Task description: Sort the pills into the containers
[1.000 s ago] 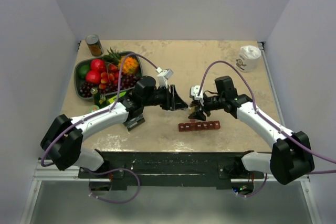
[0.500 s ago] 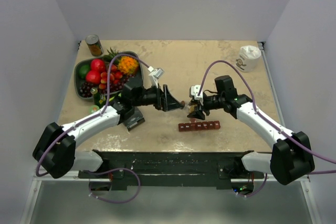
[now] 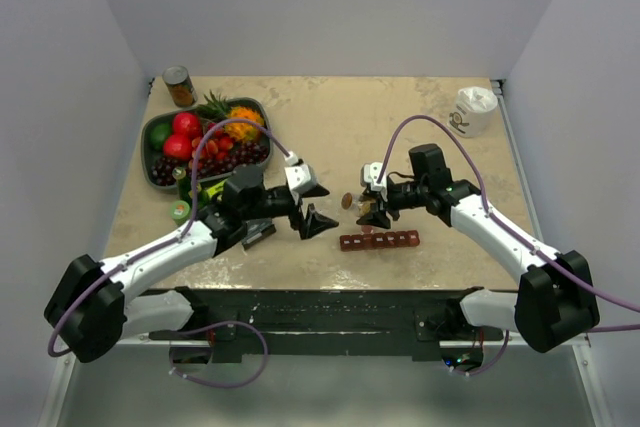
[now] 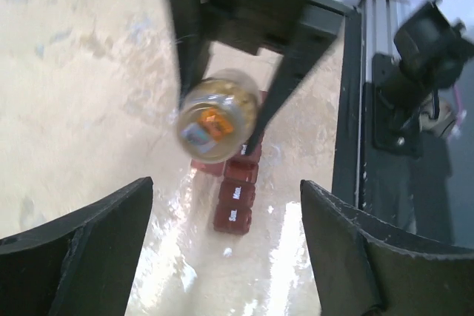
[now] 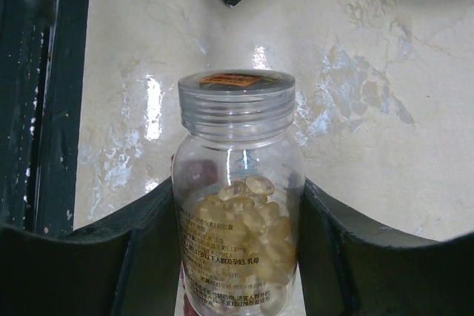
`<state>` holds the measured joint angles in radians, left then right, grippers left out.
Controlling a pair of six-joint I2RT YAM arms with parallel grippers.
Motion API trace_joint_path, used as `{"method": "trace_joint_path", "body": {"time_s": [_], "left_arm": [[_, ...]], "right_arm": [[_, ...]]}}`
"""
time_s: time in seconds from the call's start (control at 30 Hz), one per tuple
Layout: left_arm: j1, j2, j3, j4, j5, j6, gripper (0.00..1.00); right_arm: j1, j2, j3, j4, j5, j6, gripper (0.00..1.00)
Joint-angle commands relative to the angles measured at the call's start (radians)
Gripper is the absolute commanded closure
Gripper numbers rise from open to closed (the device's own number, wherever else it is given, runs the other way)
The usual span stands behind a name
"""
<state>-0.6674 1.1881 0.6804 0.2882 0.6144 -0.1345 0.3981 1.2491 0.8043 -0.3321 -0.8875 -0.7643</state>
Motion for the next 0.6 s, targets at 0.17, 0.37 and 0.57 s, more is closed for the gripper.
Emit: {"method": "trace_joint_path", "body": {"time_s": [0.17, 0.37, 0.57], "left_arm": [[-0.087, 0.033, -0.099, 0.42, 0.105, 0.487, 0.14], [-0.087, 0.122, -0.018, 0.391, 0.113, 0.498, 0.17], [-0.087, 0.159, 0.028, 0.333, 0.113, 0.497, 0.26]], "right_arm": [[-0.001, -0.019, 0.012, -0.008, -0.064, -0.032, 0.89], [-0.002, -0.02, 0.012, -0.015, -0.07, -0.041, 0.89], [-0.001, -0.019, 0.01, -0.015, -0.074, -0.044, 0.89]]}}
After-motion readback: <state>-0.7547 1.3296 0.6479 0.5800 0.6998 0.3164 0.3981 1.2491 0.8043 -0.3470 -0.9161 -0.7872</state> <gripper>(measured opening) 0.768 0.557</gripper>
